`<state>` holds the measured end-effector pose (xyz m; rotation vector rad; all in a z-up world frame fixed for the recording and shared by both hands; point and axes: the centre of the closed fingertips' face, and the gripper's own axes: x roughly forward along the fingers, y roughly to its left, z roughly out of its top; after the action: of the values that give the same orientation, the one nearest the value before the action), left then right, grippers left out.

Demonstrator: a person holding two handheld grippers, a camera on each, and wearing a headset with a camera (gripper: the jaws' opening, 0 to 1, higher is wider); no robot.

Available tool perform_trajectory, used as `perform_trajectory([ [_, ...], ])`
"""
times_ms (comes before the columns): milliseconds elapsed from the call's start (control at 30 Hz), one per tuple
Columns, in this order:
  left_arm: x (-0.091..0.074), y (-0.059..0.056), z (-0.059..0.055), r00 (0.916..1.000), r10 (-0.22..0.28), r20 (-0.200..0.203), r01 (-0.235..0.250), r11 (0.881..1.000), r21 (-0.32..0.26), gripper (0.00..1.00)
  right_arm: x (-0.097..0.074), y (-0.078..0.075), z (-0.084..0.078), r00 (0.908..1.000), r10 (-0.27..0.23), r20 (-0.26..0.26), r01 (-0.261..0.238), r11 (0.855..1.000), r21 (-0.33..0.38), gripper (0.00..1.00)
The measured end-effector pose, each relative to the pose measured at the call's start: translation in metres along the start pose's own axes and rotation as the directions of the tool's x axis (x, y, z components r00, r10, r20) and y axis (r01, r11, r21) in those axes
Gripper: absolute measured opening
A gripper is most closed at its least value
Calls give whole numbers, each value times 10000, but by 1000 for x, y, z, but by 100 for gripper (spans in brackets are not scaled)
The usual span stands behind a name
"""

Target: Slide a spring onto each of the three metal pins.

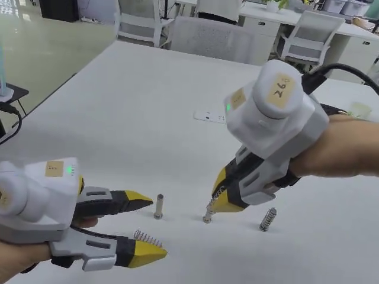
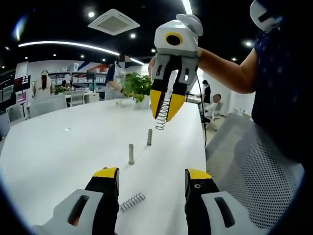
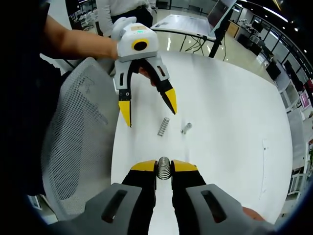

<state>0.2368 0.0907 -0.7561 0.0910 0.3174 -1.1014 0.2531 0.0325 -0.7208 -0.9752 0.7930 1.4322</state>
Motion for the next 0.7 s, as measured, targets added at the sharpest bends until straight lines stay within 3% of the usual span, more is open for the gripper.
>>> perform_trajectory([
  [367,-6,12,-2,9984,557,58,-556,9981,-247,58,-3,-16,-11,9994,-281,-217,286,9994,216,9],
  [700,-9,14,-5,9976,687,6,-687,9971,-338,61,4,-35,-26,9942,-630,-870,642,9979,117,9],
])
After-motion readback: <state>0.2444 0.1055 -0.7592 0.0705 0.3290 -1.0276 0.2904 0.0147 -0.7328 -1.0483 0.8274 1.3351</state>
